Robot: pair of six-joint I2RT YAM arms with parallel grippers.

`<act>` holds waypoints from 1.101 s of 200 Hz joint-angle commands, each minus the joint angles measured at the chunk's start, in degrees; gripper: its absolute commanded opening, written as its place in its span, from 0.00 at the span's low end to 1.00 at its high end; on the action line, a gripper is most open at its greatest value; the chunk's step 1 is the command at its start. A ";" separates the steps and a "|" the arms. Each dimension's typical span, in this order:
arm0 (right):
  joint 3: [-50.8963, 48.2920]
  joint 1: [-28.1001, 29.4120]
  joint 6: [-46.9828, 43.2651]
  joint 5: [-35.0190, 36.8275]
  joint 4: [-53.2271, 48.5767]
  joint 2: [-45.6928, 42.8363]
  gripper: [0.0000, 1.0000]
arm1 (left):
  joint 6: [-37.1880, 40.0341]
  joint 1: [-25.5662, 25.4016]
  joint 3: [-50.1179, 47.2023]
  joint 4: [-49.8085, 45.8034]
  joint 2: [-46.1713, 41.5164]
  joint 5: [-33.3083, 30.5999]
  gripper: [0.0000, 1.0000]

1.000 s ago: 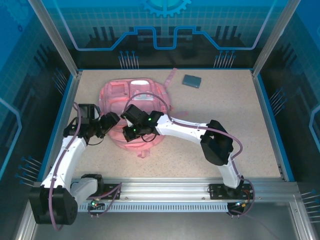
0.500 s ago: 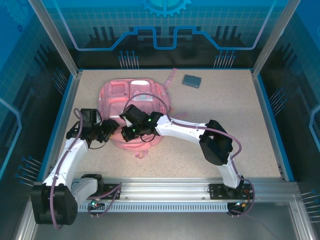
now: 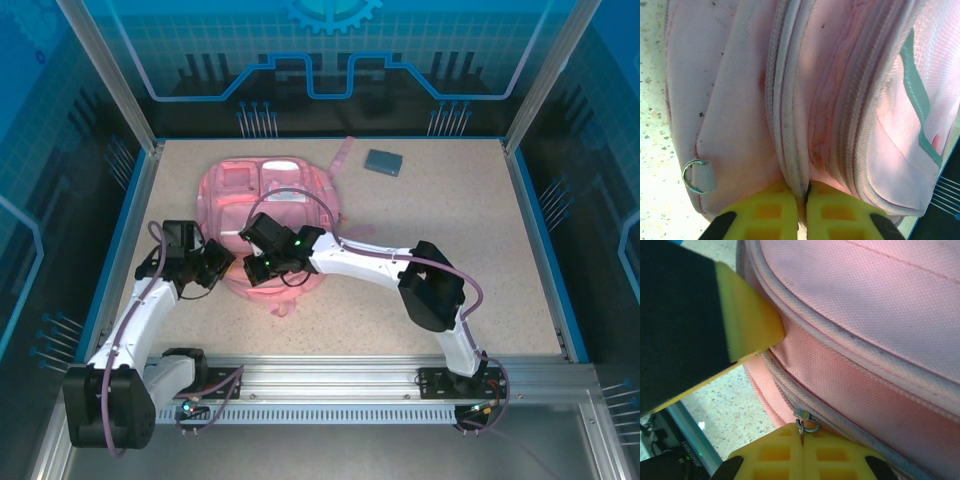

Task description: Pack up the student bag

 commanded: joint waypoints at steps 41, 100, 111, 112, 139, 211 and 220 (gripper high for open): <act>-12.23 -2.89 2.71 19.15 -8.98 -12.11 0.00 | 5.32 0.22 2.66 -0.28 1.44 -2.49 0.00; -20.27 -9.17 1.96 20.70 -10.33 -18.98 0.00 | 7.46 0.22 3.87 -0.61 1.83 -1.96 0.03; -20.64 -8.72 1.25 19.29 -8.86 -19.14 0.00 | 8.28 0.22 4.65 -0.77 2.70 -1.94 0.04; -20.70 -8.61 1.21 19.08 -8.68 -19.13 0.00 | 8.36 0.22 4.73 -0.78 2.80 -1.99 0.04; -20.54 -5.05 -0.63 14.18 -4.17 -16.89 0.00 | 10.13 0.31 7.91 -2.05 5.24 -5.26 0.05; -11.54 0.56 1.58 2.35 6.05 -5.63 0.00 | 7.89 2.86 9.42 -4.73 3.43 -9.04 0.58; -9.46 0.38 1.13 1.50 6.09 -4.62 0.00 | 7.67 2.86 8.84 -5.71 2.31 -9.03 0.62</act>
